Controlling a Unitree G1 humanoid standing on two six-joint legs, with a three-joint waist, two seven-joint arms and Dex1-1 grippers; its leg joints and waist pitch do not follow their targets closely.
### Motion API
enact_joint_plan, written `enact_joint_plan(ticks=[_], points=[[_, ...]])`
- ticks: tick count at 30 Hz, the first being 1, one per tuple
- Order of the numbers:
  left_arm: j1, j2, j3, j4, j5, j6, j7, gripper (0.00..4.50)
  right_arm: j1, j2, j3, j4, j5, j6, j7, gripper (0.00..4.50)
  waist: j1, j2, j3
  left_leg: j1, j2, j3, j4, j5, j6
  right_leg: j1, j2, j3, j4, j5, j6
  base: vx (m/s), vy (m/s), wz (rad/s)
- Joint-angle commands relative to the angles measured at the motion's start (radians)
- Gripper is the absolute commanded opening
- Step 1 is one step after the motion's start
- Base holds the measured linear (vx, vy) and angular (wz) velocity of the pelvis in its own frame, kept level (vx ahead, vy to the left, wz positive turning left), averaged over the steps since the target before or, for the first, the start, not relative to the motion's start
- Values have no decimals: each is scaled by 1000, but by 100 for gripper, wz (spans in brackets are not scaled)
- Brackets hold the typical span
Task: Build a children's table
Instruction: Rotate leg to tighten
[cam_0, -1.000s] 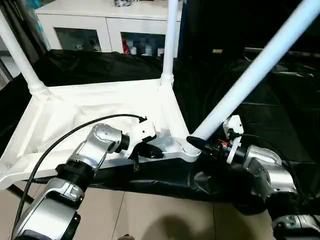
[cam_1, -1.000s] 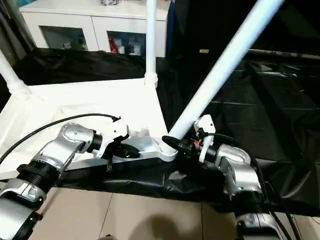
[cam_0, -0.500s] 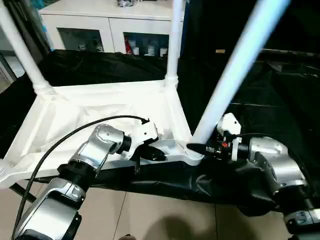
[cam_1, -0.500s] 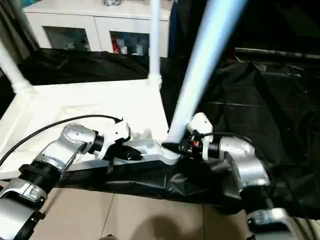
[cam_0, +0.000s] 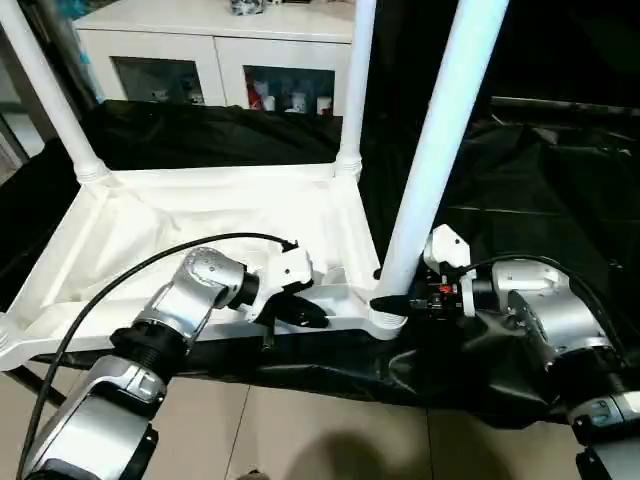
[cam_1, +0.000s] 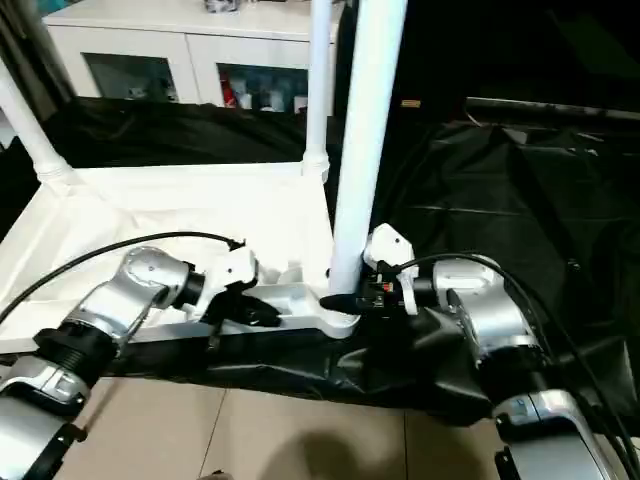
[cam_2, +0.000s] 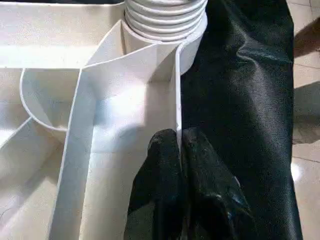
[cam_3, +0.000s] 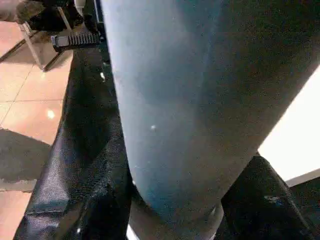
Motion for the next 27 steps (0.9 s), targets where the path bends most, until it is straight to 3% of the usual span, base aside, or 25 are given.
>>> enact_joint_plan(ticks=[1,4,6,7,8,9,10,11,12,14,17,19,21,23,26,27], points=[[-23,25,20,-21,-5,-5,11,0,74,-4,123,160,-111,41,30,194,-11,-2,-52,18,52,-18,-70,-116,66,37,-84,58,-72,87,-232,0,0,0],[-39,7,38,13,5,12,75,0,53,29,88,211,-111,33,-63,194,-21,-1,-45,20,52,-17,-77,-166,47,33,-85,57,-81,11,-238,0,0,0],[-56,-14,64,39,-4,33,120,0,21,61,56,281,-132,24,-209,194,-28,0,-31,28,52,-18,-90,-266,13,30,-87,59,-99,-153,-220,0,0,0],[-73,-31,82,60,-7,55,162,0,-6,85,38,337,-151,25,-330,194,-34,3,-19,42,50,-19,-96,-363,-22,21,-92,61,-116,-318,-202,-64,-9,0],[-74,-31,83,61,-7,56,164,0,-7,85,38,339,-151,25,-335,194,-43,-1,-11,59,46,-28,-95,-457,-54,15,-100,59,-134,-502,-163,-64,-9,0],[-88,-41,90,76,-5,78,195,0,-30,104,22,378,-151,42,-412,194,-47,-3,-13,60,44,-33,-97,-468,-59,19,-102,57,-139,-550,-140,-80,-5,-5],[-99,-48,95,87,-1,100,218,0,-50,121,4,406,-142,64,-467,194,-54,-3,-19,55,48,-39,-103,-448,-62,24,-105,61,-138,-541,-128,-50,9,-13],[-112,-59,102,103,1,126,252,0,-67,137,-4,430,-141,78,-515,194,-58,-3,-25,38,51,-42,-113,-393,-58,38,-99,60,-129,-453,-134,-50,9,-13],[-119,-64,105,111,2,139,269,0,-77,145,-6,445,-142,81,-536,194,-63,-2,-26,32,51,-42,-115,-364,-55,40,-96,61,-126,-401,-142,0,0,0],[-159,-103,127,173,5,212,381,0,-126,189,-8,519,-151,112,-658,194,-73,1,-26,36,48,-32,-111,-328,-47,31,-89,63,-119,-278,-186,0,0,0],[-193,-141,150,239,1,253,484,0,-165,231,-23,577,-142,148,-765,194,-75,-3,-22,39,44,-32,-108,-359,-46,30,-93,62,-126,-341,-190,0,0,0],[-230,-194,182,319,-8,272,603,0,-206,287,-62,644,-114,177,-893,194,-74,-3,-25,45,43,-27,-104,-329,-42,22,-94,68,-126,-317,-196,0,0,0],[-249,-237,193,365,-2,280,695,0,-235,334,-93,687,-89,191,-975,194,-70,-7,-26,44,45,-28,-105,-314,-36,25,-95,69,-126,-296,-198,0,0,0],[-249,-257,187,371,8,280,720,0,-258,365,-124,705,-64,202,-1011,194,-61,-16,-28,44,45,-21,-102,-264,-10,26,-96,71,-123,-230,-207,0,0,0],[-248,-267,184,365,10,283,717,0,-286,392,-140,717,-56,211,-1029,194,-58,-12,-31,38,46,-20,-103,-219,7,29,-93,70,-118,-177,-201,0,0,0],[-247,-264,183,366,11,281,713,0,-292,396,-144,720,-55,213,-1032,194,-59,-18,-32,36,47,-20,-104,-215,8,31,-93,70,-116,-166,-201,0,0,0]])
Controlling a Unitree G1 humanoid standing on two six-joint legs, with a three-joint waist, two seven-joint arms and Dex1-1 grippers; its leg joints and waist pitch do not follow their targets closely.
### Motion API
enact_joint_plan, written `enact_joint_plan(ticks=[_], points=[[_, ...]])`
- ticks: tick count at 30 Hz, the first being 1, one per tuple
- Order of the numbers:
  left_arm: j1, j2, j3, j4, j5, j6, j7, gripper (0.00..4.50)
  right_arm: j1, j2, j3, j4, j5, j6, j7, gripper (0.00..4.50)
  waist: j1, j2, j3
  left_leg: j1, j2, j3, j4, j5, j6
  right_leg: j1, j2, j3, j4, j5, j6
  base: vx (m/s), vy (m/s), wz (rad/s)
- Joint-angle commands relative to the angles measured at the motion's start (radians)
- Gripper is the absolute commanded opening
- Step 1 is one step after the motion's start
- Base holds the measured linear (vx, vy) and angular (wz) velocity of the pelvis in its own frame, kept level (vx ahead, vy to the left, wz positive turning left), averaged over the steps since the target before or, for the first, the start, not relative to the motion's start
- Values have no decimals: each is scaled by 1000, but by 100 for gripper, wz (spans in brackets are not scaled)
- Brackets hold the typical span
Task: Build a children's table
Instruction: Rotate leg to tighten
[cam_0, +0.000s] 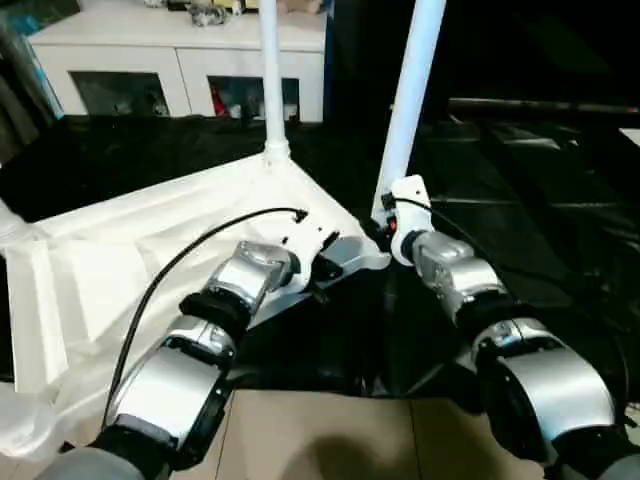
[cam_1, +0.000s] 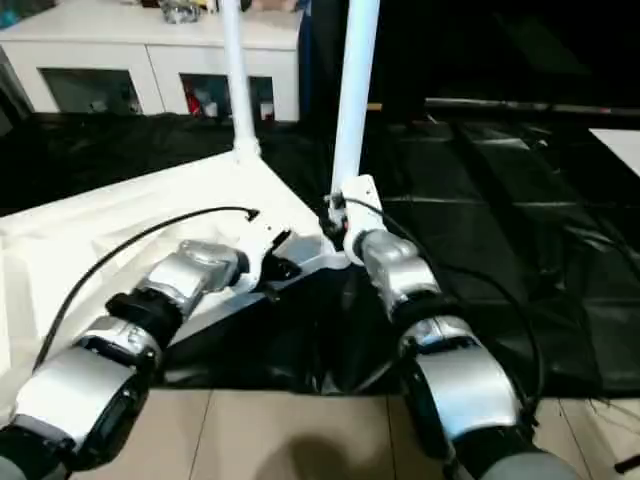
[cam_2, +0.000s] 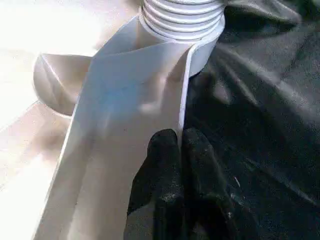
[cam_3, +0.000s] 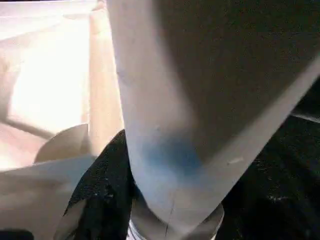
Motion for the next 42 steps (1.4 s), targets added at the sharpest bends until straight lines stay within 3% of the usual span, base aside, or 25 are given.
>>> enact_joint_plan(ticks=[1,4,10,17,18,21,30,39,42], points=[[-23,11,29,16,9,5,96,0,70,54,22,139,-13,128,9,194,1,-3,-36,2,52,-22,-80,-201,19,16,-92,65,-92,-161,-191,0,0,0],[-28,17,34,43,13,-9,95,0,56,64,3,152,-14,126,2,194,0,-4,-37,3,52,-21,-82,-196,20,17,-93,63,-93,-143,-192,0,0,0],[-30,17,34,51,15,-12,80,0,43,71,-10,162,-23,120,-8,194,-1,-1,-31,7,54,-21,-88,-252,4,13,-96,65,-106,-245,-171,0,0,0],[-31,16,29,51,15,-22,54,0,27,74,-21,165,-27,114,25,194,-2,-1,-30,6,55,-21,-92,-252,3,11,-95,66,-109,-253,-165,0,0,0],[-32,16,28,52,16,-26,49,0,24,75,-24,165,-28,113,37,229,-2,-1,-29,6,55,-22,-92,-254,3,11,-96,66,-110,-258,-164,0,0,0],[-29,18,29,45,13,-33,28,0,14,72,-39,162,-21,111,52,267,-3,-3,-29,5,55,-22,-93,-253,4,11,-96,66,-110,-265,-161,0,0,0],[-24,24,24,36,15,-48,4,0,-14,64,-62,156,-17,83,94,340,-6,-3,-28,5,57,-22,-95,-257,4,9,-98,67,-111,-271,-165,0,0,0],[-15,40,8,21,24,-78,-35,0,-40,42,-74,135,-13,17,172,423,-5,-2,-30,1,57,-19,-90,-206,22,15,-96,66,-102,-173,-193,0,0,0],[-10,49,2,13,25,-89,-62,0,-42,24,-64,122,-19,-8,219,448,-5,0,-33,-2,58,-18,-87,-170,34,19,-94,64,-92,-91,-215,0,0,0]])
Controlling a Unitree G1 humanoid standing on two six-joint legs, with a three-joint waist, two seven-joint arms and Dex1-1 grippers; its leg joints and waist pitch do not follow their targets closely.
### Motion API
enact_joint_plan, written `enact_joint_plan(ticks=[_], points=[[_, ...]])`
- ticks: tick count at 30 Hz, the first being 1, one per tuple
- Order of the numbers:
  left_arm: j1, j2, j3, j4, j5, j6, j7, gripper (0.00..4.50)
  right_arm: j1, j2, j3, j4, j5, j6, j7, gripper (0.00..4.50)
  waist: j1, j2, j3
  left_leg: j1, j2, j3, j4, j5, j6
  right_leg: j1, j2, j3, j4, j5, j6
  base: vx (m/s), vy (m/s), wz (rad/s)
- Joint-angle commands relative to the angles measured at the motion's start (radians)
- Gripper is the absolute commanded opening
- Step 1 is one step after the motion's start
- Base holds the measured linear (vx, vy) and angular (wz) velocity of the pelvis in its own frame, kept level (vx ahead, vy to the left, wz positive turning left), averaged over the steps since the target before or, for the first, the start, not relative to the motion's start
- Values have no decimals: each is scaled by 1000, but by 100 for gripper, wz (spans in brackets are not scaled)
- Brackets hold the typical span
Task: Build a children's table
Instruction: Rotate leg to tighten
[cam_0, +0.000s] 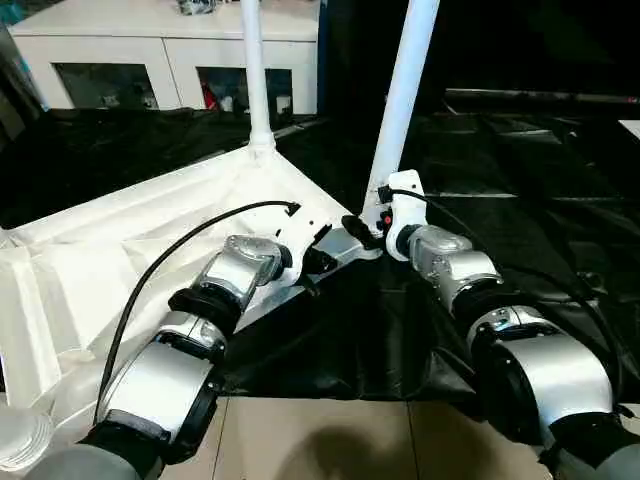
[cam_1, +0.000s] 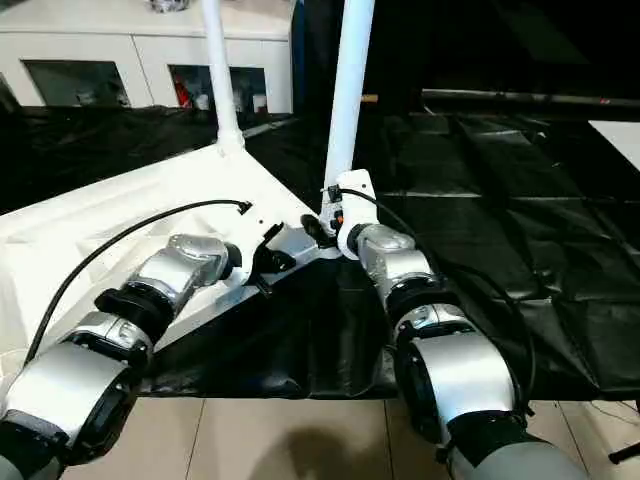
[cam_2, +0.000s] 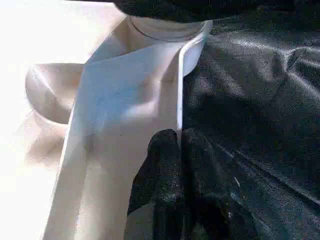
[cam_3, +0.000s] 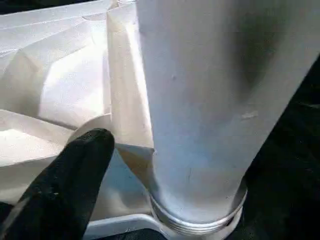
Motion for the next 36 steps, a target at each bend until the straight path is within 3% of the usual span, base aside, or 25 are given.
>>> enact_joint_plan(ticks=[1,3,4,5,7,8,9,10,12,14,16,19,21,27,28,31,33,36], points=[[4,10,-13,-11,17,-14,-11,0,23,14,24,41,-11,18,72,448,2,0,-42,-1,58,-20,-68,-156,44,28,-95,64,-77,-60,-226,0,0,0],[10,19,-18,-21,19,-20,-30,0,26,0,33,29,-20,-1,114,448,4,0,-47,-3,58,-19,-61,-112,60,30,-94,62,-68,11,-241,0,0,0],[18,28,-27,-34,21,-35,-56,0,30,-15,42,17,-26,-16,159,448,5,-1,-53,-6,57,-18,-53,-61,80,32,-93,60,-57,95,-252,0,0,0],[27,37,-32,-48,22,-43,-78,0,37,-32,54,2,-33,-34,208,448,6,5,-59,-10,56,-17,-44,-11,105,32,-89,57,-47,200,-266,0,0,0],[51,64,-46,-87,21,-66,-145,0,58,-73,79,-35,-40,-64,323,448,7,-1,-63,-17,49,-14,-32,35,154,34,-84,53,-33,340,-282,0,0,0],[59,72,-51,-100,22,-80,-166,0,64,-84,82,-44,-38,-69,353,448,8,0,-65,-19,47,-14,-26,54,185,34,-85,51,-27,399,-286,0,0,0],[61,74,-53,-104,22,-84,-171,0,66,-87,83,-46,-38,-70,360,448,8,0,-65,-19,47,-14,-26,54,185,34,-85,51,-27,399,-286,0,0,0],[70,83,-56,-117,20,-96,-195,0,73,-99,87,-58,-37,-75,391,448,8,-2,-70,-23,47,-16,-20,78,215,34,-83,47,-18,455,-291,0,0,0],[75,89,-56,-126,17,-94,-210,0,79,-107,91,-66,-38,-79,415,448,8,-1,-67,-23,49,-15,-19,67,225,26,-83,46,-20,439,-297,0,0,0],[100,111,-64,-174,2,-108,-282,0,98,-133,101,-94,-36,-87,487,448,11,-1,-62,-23,56,-16,-24,-4,203,27,-88,46,-30,302,-299,0,0,0],[139,138,-73,-248,-27,-145,-380,0,121,-163,115,-131,-30,-94,585,448,13,3,-62,-21,61,-17,-26,-25,184,26,-88,48,-33,243,-304,0,0,0],[159,154,-76,-296,-43,-135,-418,0,151,-188,127,-182,-20,-84,657,448,17,2,-64,-17,62,-14,-22,-9,179,21,-84,51,-26,258,-318,0,0,0],[174,167,-76,-332,-56,-125,-443,0,186,-217,147,-239,-17,-79,723,448,25,-3,-62,-21,63,-14,-20,2,188,22,-85,52,-23,266,-310,0,0,0],[216,206,-77,-424,-73,-108,-501,0,280,-293,190,-374,-11,-49,861,448,37,-2,-67,-19,59,-14,-11,38,199,18,-81,50,-17,299,-297,0,0,0],[223,211,-77,-438,-74,-104,-508,0,288,-298,192,-385,-11,-47,872,422,36,0,-66,-21,58,-14,-12,35,197,18,-81,51,-18,293,-297,0,0,0],[237,219,-79,-461,-77,-99,-523,0,297,-299,187,-401,-7,-40,874,412,36,3,-64,-22,59,-15,-14,0,172,18,-81,51,-23,231,-296,0,0,0],[247,224,-81,-480,-77,-93,-530,0,305,-299,182,-428,5,-22,876,378,36,2,-64,-22,59,-15,-14,-5,164,19,-81,51,-22,225,-294,0,0,0],[254,229,-84,-497,-81,-83,-533,0,317,-299,178,-471,26,6,884,366,38,2,-66,-21,58,-15,-12,3,162,18,-79,52,-19,233,-293,0,0,0]])
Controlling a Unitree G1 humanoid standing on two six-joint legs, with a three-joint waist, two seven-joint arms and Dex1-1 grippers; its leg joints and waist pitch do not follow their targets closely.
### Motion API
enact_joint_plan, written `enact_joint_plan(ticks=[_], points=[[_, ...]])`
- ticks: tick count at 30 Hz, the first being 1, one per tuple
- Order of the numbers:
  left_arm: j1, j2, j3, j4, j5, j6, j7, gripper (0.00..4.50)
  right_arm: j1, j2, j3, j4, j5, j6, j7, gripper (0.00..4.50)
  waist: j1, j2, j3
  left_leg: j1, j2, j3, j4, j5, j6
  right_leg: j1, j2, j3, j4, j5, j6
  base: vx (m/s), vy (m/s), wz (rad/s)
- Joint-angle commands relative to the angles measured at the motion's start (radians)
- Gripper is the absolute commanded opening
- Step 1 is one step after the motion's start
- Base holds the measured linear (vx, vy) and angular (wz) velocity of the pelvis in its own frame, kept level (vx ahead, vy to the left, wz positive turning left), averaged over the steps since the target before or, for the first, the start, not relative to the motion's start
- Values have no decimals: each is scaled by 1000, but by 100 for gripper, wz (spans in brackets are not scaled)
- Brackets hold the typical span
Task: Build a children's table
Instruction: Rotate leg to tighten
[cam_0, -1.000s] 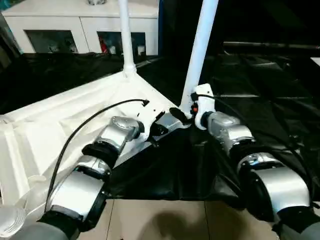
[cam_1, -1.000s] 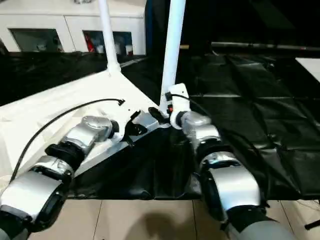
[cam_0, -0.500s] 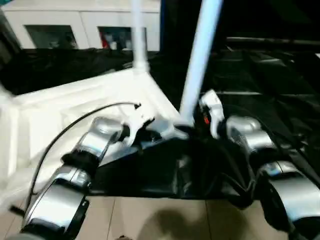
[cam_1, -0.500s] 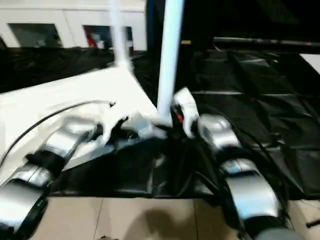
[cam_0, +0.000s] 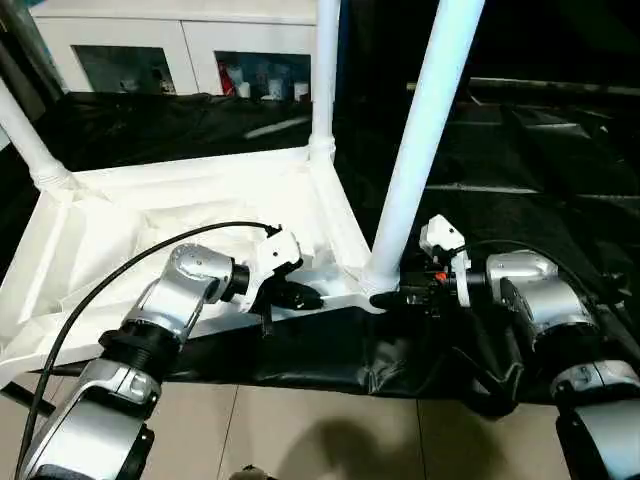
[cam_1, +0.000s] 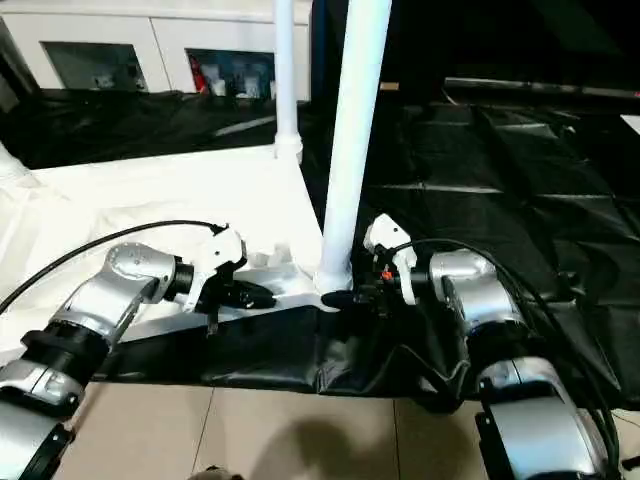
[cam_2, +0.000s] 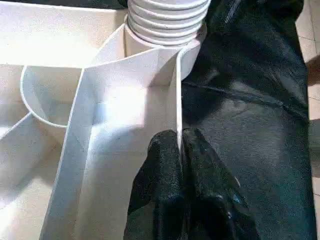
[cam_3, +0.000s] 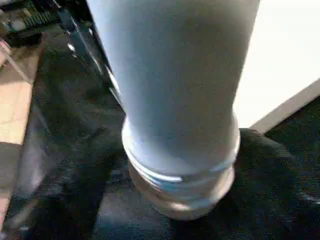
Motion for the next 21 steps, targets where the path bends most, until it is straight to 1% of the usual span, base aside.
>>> enact_joint_plan(ticks=[1,2,3,4,5,6,8,12,13,14,15,18,19,21], points=[[-6,-1,-4,-58,-32,4,-24,0,9,-4,1,-48,20,20,19,352,-1,-3,-73,24,48,-13,-50,0,145,55,-80,55,-49,234,-296,0,0,0],[-6,-1,-4,-58,-32,4,-24,0,9,-4,1,-48,20,20,19,337,0,-4,-72,23,48,-14,-49,-5,141,55,-81,55,-49,228,-295,0,0,0],[-4,0,-4,-62,-32,7,-24,0,10,-3,1,-50,21,23,19,337,-1,-5,-71,22,47,-13,-50,-9,140,56,-80,55,-51,221,-293,0,0,0],[-3,0,-4,-66,-31,10,-24,0,11,-1,1,-50,20,23,18,329,0,-4,-72,22,47,-13,-50,-12,134,56,-81,55,-50,210,-291,0,0,0],[-1,0,-4,-69,-30,12,-23,0,12,1,1,-48,19,22,16,308,1,-3,-71,22,48,-13,-50,-19,129,55,-81,55,-51,200,-290,0,0,0],[0,0,-4,-71,-29,14,-23,0,14,4,1,-48,17,23,14,308,1,-4,-72,23,48,-13,-50,-20,127,55,-80,55,-51,199,-290,0,0,0],[2,-1,-2,-76,-27,18,-21,0,21,7,6,-57,18,30,6,293,1,-4,-73,22,47,-14,-49,-14,125,56,-80,55,-49,203,-289,0,0,0],[5,-1,-3,-79,-25,19,-18,0,26,10,12,-65,19,33,-1,285,2,-4,-74,20,44,-13,-46,-1,129,56,-79,55,-47,223,-286,0,0,0],[6,-1,-4,-80,-23,20,-18,0,28,13,15,-67,18,33,-4,284,2,-4,-74,21,44,-13,-46,-3,129,56,-79,55,-47,220,-285,0,0,0],[6,-1,-5,-79,-22,20,-18,0,29,15,17,-67,17,32,-6,283,2,-2,-75,21,44,-14,-46,-2,128,56,-79,55,-46,221,-286,0,0,0],[6,-1,-6,-79,-20,20,-18,0,30,17,18,-67,15,31,-7,283,2,-3,-75,21,44,-14,-45,0,128,56,-78,54,-46,224,-285,0,0,0],[7,-3,-6,-80,-16,22,-10,0,38,23,21,-72,12,31,-14,281,2,-2,-76,21,44,-14,-44,4,130,56,-78,54,-45,235,-287,0,0,0],[2,-13,-2,-69,-9,28,20,0,42,33,14,-63,7,36,-53,281,2,-5,-76,21,45,-14,-44,7,130,56,-78,55,-43,240,-288,0,0,0],[-7,-31,8,-50,0,43,69,0,44,50,1,-42,-5,37,-129,280,1,-4,-76,22,46,-14,-45,10,126,55,-79,55,-43,236,-286,0,0,0]])
